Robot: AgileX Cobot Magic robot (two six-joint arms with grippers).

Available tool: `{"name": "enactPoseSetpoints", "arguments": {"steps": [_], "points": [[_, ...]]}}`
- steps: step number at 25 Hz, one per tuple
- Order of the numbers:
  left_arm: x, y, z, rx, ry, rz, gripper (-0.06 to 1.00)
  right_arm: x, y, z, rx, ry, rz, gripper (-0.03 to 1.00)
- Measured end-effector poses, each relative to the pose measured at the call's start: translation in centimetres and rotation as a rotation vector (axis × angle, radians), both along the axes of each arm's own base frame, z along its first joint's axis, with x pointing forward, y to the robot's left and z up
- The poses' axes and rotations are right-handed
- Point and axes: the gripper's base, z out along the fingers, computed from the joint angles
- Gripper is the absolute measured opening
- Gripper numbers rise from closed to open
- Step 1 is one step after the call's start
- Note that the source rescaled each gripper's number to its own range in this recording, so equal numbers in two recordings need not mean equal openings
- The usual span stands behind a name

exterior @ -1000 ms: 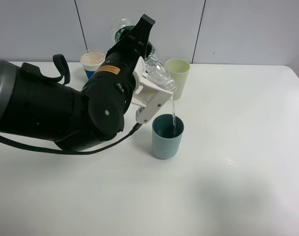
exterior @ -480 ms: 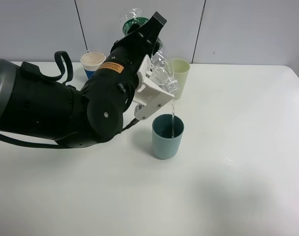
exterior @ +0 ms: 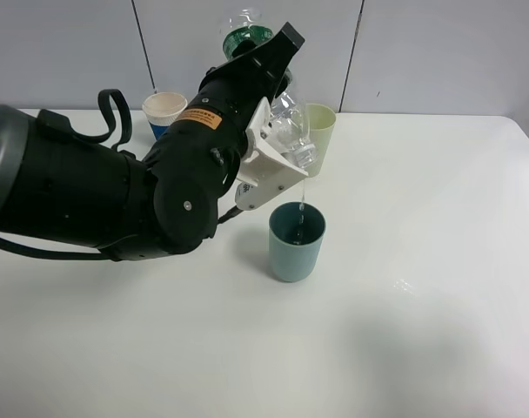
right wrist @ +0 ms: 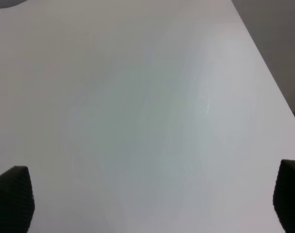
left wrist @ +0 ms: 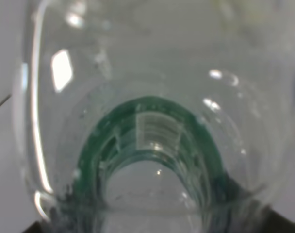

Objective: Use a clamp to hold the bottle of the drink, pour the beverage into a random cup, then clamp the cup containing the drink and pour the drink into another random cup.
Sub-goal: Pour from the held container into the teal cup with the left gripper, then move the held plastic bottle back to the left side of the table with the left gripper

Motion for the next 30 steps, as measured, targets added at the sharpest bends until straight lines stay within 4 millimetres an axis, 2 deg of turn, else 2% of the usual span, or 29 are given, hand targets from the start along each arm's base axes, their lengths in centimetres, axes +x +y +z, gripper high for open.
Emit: {"name": "enactPoseSetpoints", "arguments": {"steps": [6,13,16,22,30], "points": [[0.0,0.5,-0.1,-0.208,0.110,0.036,0.02,0.0,0.0,0.0,0.000,0.000,0.000,1.00],[-0.4,1.6,0.4,-0.617,0.237,0.077,0.02,0.0,0.0,0.0,0.000,0.000,0.000,1.00],[-1.1,2.5,0.4,-0.735,0.299,0.065,0.02,0.0,0.0,0.0,0.000,0.000,0.000,1.00],[-2.7,4.9,-0.2,-0.979,0.390,0.078,0.02,0.0,0.0,0.0,0.000,0.000,0.000,1.00],[-4.6,8.8,-0.9,-1.529,0.577,0.075,0.02,0.0,0.0,0.0,0.000,0.000,0.000,1.00]]}}
